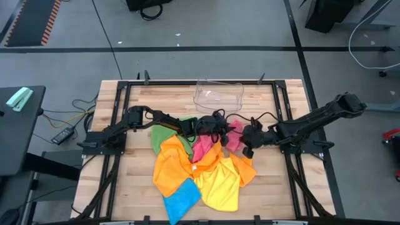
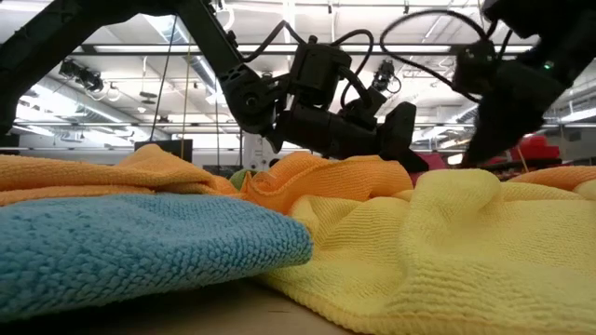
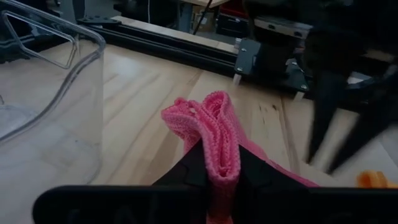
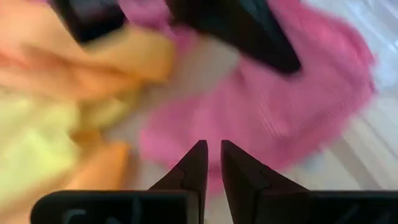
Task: Fold microfiber towels
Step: Fold the pink microfiber cloth
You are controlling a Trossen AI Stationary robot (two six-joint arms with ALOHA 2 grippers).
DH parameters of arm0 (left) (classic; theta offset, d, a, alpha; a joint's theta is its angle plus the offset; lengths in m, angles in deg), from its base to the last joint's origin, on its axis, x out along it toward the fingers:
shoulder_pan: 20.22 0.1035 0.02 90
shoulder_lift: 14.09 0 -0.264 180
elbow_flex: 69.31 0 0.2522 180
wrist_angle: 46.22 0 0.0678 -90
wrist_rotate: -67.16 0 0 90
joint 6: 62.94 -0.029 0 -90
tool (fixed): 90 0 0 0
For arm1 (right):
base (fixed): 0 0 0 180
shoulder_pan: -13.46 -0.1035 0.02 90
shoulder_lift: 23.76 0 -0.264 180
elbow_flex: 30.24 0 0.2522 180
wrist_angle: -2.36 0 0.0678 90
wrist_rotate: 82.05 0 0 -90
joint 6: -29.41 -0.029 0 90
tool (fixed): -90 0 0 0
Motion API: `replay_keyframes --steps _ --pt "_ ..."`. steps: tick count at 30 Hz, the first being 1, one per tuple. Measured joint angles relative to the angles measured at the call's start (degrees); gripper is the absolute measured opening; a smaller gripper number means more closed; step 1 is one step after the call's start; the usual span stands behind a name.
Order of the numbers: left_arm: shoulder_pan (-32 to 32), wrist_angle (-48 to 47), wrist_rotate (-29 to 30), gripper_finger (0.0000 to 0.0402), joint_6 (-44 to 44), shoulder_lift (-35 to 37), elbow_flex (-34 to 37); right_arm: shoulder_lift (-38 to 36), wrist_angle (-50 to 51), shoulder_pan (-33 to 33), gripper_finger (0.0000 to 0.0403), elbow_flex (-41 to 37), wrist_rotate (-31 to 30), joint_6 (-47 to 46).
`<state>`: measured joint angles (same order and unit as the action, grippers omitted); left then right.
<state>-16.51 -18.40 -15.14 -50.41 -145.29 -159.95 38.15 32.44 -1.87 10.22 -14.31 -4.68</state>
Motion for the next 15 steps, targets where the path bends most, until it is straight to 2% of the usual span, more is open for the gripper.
replay_keyframes --steps 6,12,15 --pt "-0.02 0.63 -0.02 0.005 -0.48 0.0 0.01 3.15 -19.01 -0.11 0.0052 -5.38 2.51 4.6" --pt "-0.02 1.36 -0.02 0.0041 -0.44 0.0 0.02 9.21 -32.02 0.33 0.0052 -11.94 -6.81 6.93" --pt "-0.04 1.38 -0.02 0.0044 -0.37 0.0 0.02 12.47 -37.75 1.42 0.0052 -14.06 -7.53 7.75"
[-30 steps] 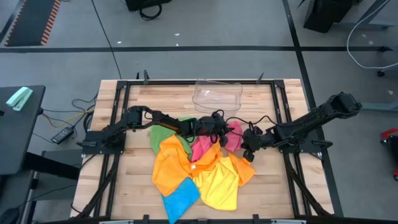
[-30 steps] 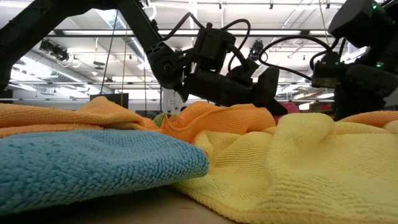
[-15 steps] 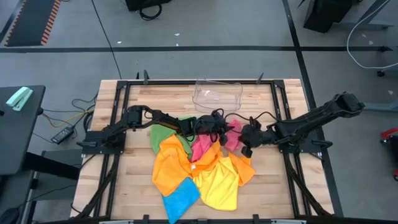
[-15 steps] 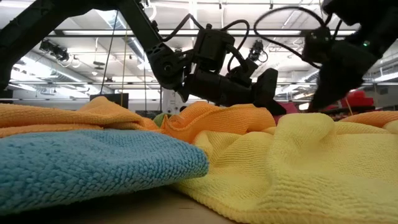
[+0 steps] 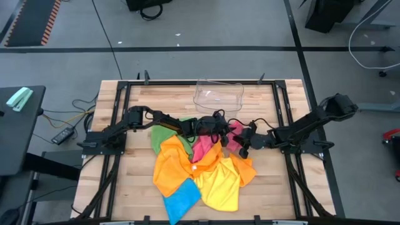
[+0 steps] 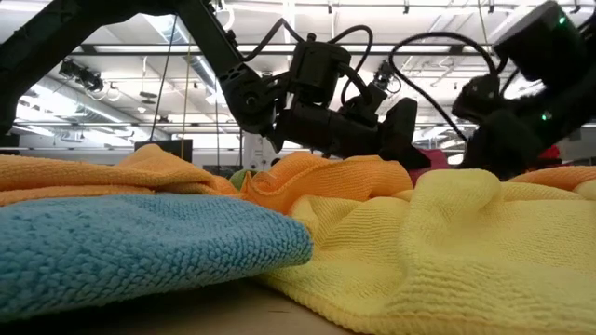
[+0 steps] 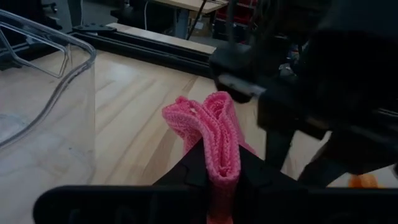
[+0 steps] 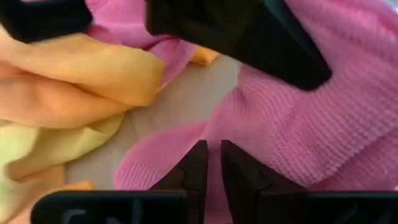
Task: Fold microfiber towels
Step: Fold the pink microfiber cloth
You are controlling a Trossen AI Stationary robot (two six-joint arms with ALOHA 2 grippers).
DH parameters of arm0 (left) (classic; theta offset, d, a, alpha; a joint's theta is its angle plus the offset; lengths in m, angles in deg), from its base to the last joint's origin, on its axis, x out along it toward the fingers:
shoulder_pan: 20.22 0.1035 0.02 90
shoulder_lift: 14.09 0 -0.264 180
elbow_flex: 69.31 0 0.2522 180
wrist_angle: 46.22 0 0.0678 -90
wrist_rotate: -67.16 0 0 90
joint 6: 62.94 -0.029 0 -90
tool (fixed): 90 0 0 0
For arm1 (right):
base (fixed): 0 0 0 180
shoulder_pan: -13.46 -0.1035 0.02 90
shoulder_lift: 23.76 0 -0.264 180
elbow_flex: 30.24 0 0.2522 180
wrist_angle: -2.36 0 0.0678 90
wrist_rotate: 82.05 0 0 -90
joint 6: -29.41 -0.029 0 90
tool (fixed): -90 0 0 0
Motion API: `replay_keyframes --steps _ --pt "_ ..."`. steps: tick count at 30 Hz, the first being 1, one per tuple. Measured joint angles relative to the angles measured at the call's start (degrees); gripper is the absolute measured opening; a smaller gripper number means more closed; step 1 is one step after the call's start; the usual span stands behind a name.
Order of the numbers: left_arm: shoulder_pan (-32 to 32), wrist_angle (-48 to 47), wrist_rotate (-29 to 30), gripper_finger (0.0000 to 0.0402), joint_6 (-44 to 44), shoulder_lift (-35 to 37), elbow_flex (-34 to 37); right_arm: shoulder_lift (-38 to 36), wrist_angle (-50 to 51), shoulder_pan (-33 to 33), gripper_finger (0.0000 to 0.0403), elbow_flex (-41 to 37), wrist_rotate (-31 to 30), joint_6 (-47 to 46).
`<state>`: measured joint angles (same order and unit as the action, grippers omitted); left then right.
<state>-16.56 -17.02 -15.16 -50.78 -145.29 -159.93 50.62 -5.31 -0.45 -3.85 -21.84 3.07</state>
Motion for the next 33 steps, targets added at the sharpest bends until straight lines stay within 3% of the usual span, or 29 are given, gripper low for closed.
replay_keyframes --steps 9,14,21,26,33 --pt "-0.47 -1.14 -0.23 0.0045 -2.17 0.0 0.03 7.88 -3.55 2.6 0.0052 -0.42 -0.11 -0.46" --pt "-1.68 -1.54 -5.23 0.0041 -8.98 0.0 0.03 9.49 -3.72 2.89 0.0052 0.15 -0.17 -0.48" --pt "-3.92 -6.09 -6.35 0.0044 -19.47 0.0 0.01 9.39 -3.44 2.89 0.0052 0.13 1.08 0.55" --pt "-4.28 -8.09 -3.8 0.0041 -23.26 0.04 -0.04 9.0 -3.21 2.93 0.0052 0.08 2.08 1.26" --pt "-4.72 -9.39 -5.36 0.0051 -24.87 0.07 -0.04 2.06 1.95 2.91 0.0052 -0.2 8.15 2.14"
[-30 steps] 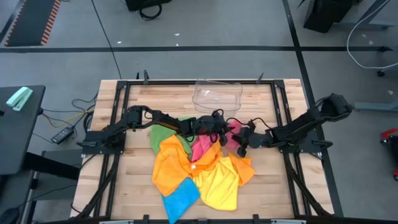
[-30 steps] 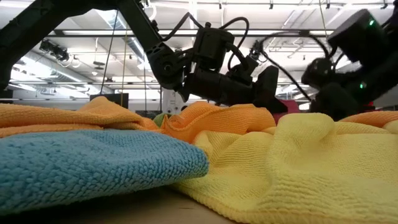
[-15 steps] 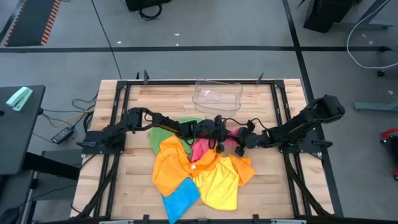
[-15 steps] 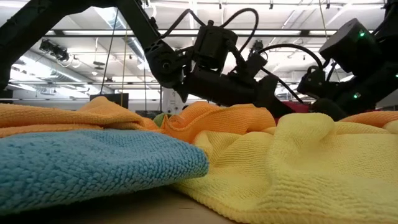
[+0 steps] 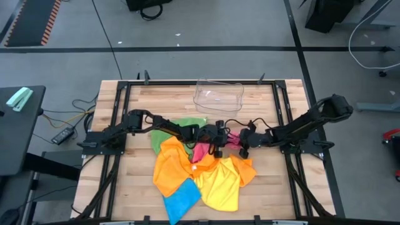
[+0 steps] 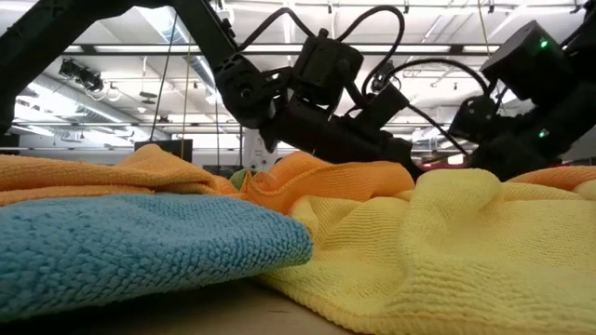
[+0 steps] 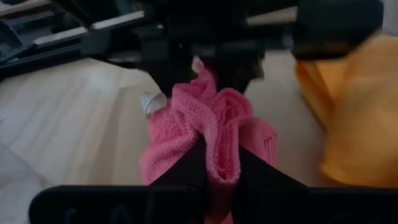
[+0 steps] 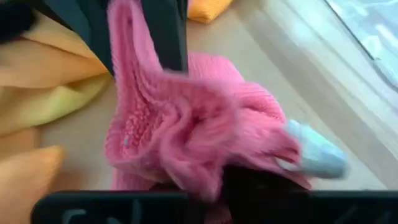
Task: Fold microfiber towels
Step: Fold the pink microfiber cloth
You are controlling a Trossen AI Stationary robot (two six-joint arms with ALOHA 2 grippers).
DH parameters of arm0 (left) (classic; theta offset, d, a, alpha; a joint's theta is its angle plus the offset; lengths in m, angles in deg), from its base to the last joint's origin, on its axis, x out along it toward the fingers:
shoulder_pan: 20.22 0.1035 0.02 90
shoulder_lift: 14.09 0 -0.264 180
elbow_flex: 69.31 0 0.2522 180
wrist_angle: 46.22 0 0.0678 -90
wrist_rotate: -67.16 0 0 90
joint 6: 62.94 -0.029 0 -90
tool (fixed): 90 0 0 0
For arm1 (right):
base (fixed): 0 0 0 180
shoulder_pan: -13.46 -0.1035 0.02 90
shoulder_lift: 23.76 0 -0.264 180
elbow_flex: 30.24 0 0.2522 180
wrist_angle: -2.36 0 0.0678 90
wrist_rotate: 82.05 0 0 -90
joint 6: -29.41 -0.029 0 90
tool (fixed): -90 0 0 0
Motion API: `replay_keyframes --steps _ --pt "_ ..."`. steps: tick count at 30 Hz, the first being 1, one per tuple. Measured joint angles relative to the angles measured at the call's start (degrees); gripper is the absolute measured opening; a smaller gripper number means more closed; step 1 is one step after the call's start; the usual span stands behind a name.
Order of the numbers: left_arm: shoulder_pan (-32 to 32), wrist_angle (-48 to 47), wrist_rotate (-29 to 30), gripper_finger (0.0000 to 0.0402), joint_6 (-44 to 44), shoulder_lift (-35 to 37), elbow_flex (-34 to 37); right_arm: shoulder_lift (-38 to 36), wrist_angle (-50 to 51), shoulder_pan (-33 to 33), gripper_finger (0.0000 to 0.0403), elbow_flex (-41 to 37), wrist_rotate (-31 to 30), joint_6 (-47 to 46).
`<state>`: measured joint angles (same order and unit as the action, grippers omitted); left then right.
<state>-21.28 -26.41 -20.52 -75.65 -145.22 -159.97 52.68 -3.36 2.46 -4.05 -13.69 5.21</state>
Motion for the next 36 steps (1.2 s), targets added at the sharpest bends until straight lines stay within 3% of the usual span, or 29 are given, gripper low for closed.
replay_keyframes --steps 5,13,17,29,33,36 --pt "-0.19 -0.73 -0.02 0.0048 0.05 0.0 0.0 -4.16 4.05 0.0 0.0052 0.01 2.8 -1.58" --pt "-0.63 -2.04 0.02 0.0053 3.06 0.0 0.0 -4.65 4.3 0.02 0.0052 0.06 5.96 -5.38" --pt "-0.74 -4.47 0.0 0.007 3.08 0.0 0.0 -5.39 7.87 0.02 0.0052 1.24 10.05 -7.34" --pt "-0.78 -5.71 -2.45 0.0147 5.59 0.0 0.0 -10.44 35.78 0.0 0.0052 15.07 14.64 -9.41" --pt "-0.78 -5.96 -2.6 0.0177 5.84 0.0 0.0 -12.31 36.74 -0.04 0.0052 18.13 15.5 -9.6" --pt "-0.81 -5.94 -2.73 0.0191 6.03 0.0 0.0 -12.74 34.43 -0.04 0.0052 18.88 10.93 -8.78"
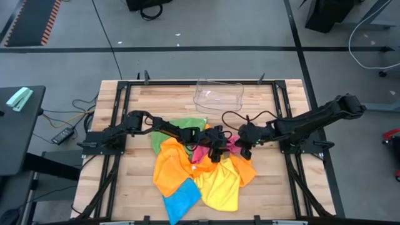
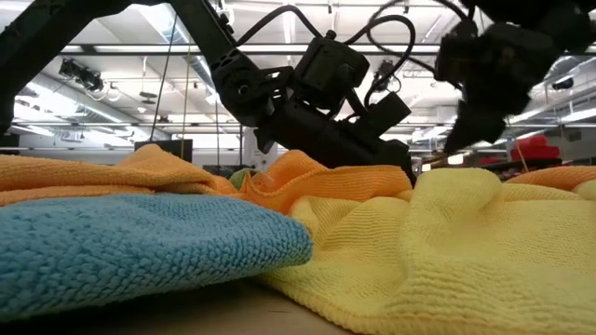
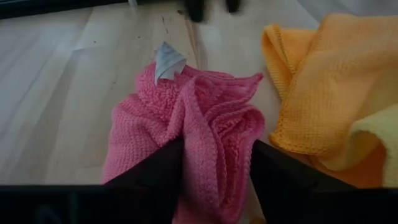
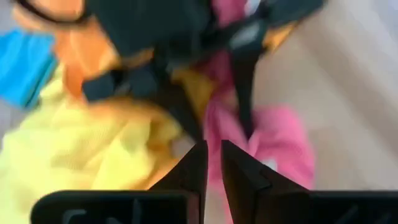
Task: Fold microfiber towels
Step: Fold the pink microfiber cloth
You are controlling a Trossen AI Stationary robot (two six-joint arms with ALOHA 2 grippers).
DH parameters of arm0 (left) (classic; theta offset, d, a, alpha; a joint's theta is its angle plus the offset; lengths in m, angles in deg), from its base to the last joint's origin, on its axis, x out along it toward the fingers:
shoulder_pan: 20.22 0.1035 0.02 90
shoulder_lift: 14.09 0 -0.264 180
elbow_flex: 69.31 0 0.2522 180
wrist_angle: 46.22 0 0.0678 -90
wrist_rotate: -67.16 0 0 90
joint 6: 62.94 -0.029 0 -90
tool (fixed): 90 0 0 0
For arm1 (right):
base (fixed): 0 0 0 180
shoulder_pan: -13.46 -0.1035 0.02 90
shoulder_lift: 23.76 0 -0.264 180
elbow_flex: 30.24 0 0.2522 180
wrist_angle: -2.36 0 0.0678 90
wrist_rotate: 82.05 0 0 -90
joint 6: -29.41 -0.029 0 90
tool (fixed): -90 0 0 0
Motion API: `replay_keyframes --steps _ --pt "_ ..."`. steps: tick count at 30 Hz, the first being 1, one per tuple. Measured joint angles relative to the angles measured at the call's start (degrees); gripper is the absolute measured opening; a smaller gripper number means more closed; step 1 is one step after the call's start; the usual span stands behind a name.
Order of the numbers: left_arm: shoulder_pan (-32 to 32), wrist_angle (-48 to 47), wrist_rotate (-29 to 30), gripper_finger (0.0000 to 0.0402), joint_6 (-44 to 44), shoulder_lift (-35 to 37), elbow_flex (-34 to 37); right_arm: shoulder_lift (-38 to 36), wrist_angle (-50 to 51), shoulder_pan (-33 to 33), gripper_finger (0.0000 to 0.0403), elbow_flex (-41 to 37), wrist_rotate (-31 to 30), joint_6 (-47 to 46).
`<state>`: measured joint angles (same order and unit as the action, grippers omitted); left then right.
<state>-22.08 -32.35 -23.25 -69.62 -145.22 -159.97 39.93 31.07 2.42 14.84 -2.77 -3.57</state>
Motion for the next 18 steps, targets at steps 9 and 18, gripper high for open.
replay_keyframes --steps 9,18 --pt "-0.02 0.61 0.02 0.0191 0.03 0.0 0.02 7.73 -10.82 0.0 0.0052 -4.3 -5.86 -1.67" --pt "-0.07 1.18 -0.04 0.0203 2.4 0.0 0.04 11.24 -11.82 -2.94 0.0052 -4.22 -0.17 -2.63"
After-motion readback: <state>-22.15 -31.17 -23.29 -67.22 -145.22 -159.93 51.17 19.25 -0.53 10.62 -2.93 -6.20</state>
